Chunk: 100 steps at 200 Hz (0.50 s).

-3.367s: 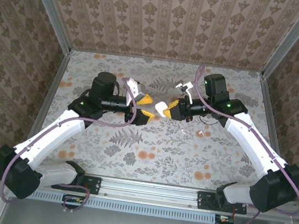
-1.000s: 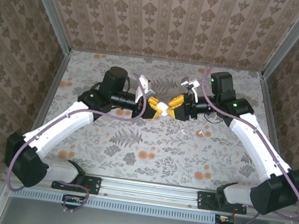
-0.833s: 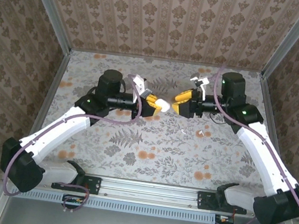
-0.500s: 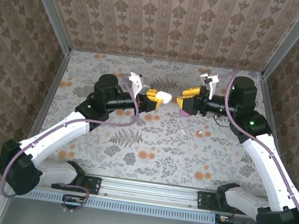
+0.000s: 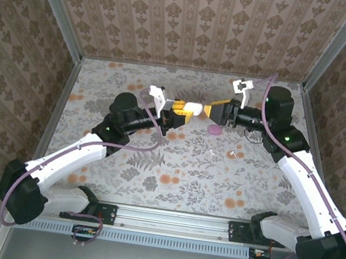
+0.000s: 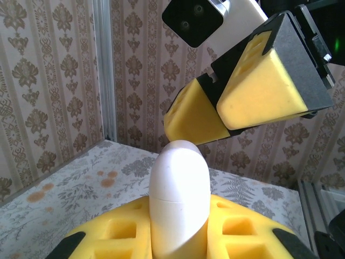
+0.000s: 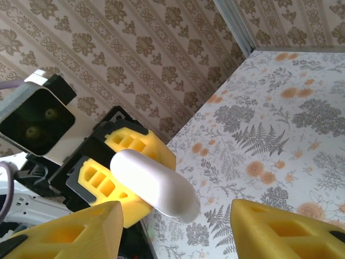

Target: Insert wireless bluetooth earbuds into charging case

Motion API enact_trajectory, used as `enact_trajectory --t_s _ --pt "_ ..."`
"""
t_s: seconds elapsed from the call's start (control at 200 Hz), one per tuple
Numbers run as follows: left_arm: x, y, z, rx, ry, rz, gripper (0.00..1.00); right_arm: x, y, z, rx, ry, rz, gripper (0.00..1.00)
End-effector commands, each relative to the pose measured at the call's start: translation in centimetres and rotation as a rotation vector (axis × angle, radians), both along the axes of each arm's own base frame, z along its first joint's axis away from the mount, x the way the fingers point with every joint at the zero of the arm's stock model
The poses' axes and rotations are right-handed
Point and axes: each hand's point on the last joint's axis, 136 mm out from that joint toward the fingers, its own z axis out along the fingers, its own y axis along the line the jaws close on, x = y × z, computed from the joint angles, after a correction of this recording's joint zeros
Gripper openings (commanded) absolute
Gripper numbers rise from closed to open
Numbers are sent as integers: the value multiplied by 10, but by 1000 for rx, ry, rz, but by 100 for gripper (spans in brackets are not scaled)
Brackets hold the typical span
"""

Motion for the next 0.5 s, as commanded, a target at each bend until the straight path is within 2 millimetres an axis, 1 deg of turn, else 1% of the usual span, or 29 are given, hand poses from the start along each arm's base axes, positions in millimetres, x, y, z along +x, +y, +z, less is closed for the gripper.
enact_trajectory --t_s 0.0,0.28,0.495 --pt "0 3 21 -84 -39 31 21 -7 9 3 35 12 58 57" --pt "-5 -2 27 -114 -37 19 21 -10 17 -2 32 23 108 58" --pt "-7 -5 25 -120 -20 -7 20 -3 19 -1 42 23 90 59"
